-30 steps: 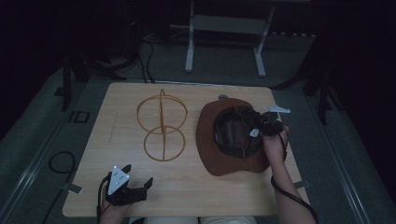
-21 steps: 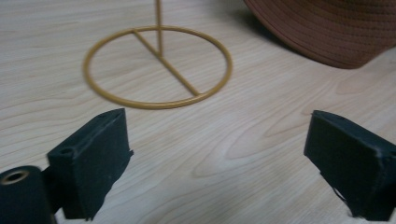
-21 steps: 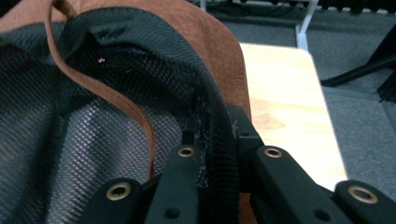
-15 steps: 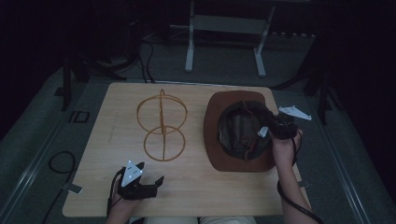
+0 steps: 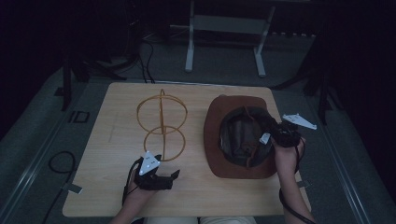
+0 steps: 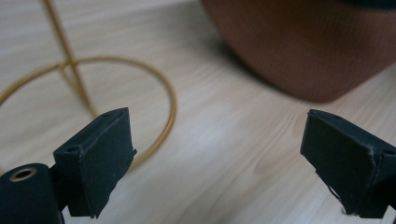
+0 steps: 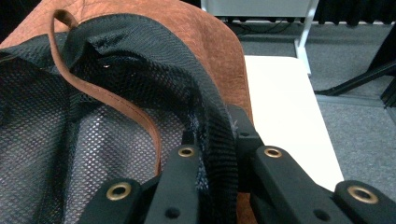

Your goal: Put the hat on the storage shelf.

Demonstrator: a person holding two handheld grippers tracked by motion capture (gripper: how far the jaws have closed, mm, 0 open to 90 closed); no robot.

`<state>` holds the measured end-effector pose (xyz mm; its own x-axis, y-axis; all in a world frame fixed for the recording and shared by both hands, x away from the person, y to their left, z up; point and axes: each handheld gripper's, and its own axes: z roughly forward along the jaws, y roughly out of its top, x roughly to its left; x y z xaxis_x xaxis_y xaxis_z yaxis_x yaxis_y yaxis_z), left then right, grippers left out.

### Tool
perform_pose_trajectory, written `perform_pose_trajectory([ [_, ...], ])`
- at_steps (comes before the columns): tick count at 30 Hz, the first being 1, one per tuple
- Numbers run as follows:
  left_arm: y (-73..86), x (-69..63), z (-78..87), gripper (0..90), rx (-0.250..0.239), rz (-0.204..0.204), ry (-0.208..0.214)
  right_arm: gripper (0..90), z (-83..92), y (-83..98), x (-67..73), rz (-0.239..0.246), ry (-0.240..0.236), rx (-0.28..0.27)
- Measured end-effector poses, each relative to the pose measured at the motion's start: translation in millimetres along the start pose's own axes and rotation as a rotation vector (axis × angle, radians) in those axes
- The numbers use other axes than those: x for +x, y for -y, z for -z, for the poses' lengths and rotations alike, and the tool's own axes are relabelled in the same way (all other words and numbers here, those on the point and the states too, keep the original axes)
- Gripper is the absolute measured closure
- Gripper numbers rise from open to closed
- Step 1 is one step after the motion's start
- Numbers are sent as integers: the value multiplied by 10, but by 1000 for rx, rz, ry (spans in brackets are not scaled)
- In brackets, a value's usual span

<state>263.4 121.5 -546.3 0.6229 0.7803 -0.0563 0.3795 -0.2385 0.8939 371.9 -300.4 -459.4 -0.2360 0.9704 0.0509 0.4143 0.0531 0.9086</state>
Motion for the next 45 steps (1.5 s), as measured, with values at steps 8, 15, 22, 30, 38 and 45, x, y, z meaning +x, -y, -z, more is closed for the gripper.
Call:
perform_pose_trajectory([
  [8, -549, -278, -239, 96, -17, -82, 86, 848, 47, -53, 6, 8, 13, -10],
  [15, -899, -464, -487, 95, -5, -127, 141, 848, 83, -54, 0, -1, -2, -17],
  [22, -1162, -553, -724, 96, -3, -139, 123, 848, 170, -77, 14, -12, -28, -32],
  [30, -1406, -540, -1046, 96, 22, -130, -19, 848, 289, -124, 93, 15, -31, -62],
  [38, -1449, -532, -1238, 153, 45, -82, -64, 849, 355, -106, 174, 26, -81, -65],
  [45, -1525, -548, -1244, 461, 5, -77, -125, 850, 446, -55, 265, 47, -113, -77],
])
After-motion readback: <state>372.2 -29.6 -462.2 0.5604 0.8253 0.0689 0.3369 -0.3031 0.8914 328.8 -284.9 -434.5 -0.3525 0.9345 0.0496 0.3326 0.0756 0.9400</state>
